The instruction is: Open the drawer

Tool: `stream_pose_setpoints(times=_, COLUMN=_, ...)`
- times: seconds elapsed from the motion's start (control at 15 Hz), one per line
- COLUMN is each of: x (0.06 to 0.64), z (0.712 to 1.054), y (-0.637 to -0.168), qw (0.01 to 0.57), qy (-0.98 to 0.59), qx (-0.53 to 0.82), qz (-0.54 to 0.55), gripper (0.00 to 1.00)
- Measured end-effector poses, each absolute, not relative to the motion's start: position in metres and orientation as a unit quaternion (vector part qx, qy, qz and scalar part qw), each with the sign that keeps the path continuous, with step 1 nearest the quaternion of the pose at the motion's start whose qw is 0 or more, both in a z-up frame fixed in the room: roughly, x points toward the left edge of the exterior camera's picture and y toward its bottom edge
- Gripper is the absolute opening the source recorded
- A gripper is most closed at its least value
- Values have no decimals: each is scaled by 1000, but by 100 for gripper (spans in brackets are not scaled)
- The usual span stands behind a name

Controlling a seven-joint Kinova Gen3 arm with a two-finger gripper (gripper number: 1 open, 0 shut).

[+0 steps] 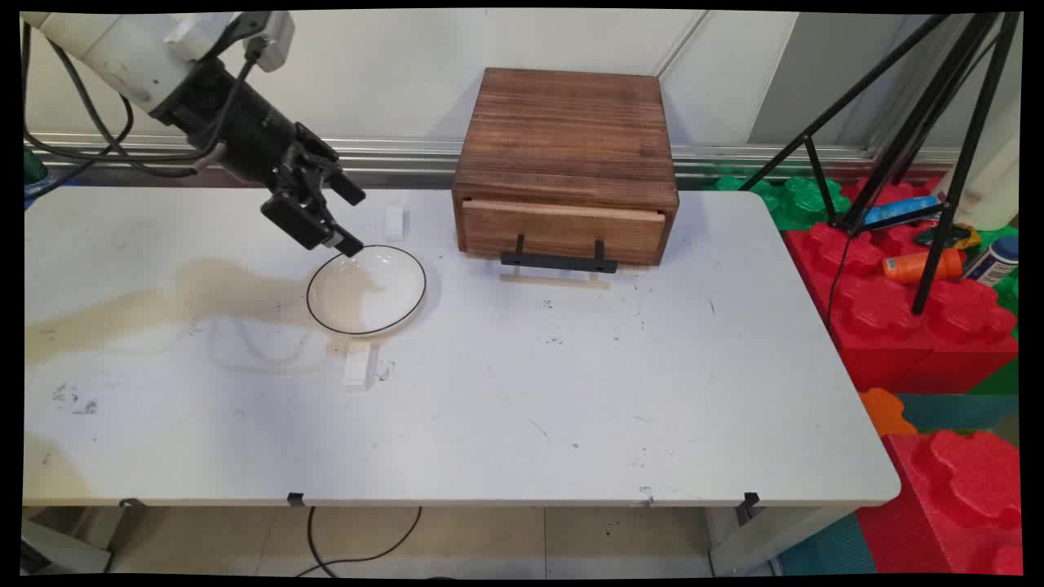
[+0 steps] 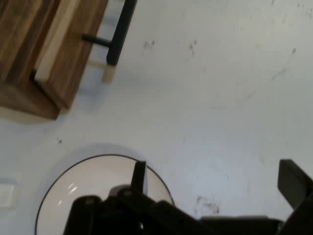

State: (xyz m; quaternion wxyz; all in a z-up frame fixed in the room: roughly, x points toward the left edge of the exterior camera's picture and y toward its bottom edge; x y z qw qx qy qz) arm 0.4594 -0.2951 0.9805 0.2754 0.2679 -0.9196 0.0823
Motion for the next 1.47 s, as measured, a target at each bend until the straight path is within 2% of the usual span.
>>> stream_pose_setpoints(times=0.47, x=423, z=983, y=-297, qw=280, qy=-917, qx=269, qz=89, gripper=100)
stream_pose_setpoints(times=0.93, x=367, z=986, y=-318, qw=276, qy=-915, qx=271, qz=115, gripper=100)
stream_pose_setpoints(times=1.47, x=306, z=967, y=-347, qw=245, qy=-922, qx=267, qz=139, gripper=100)
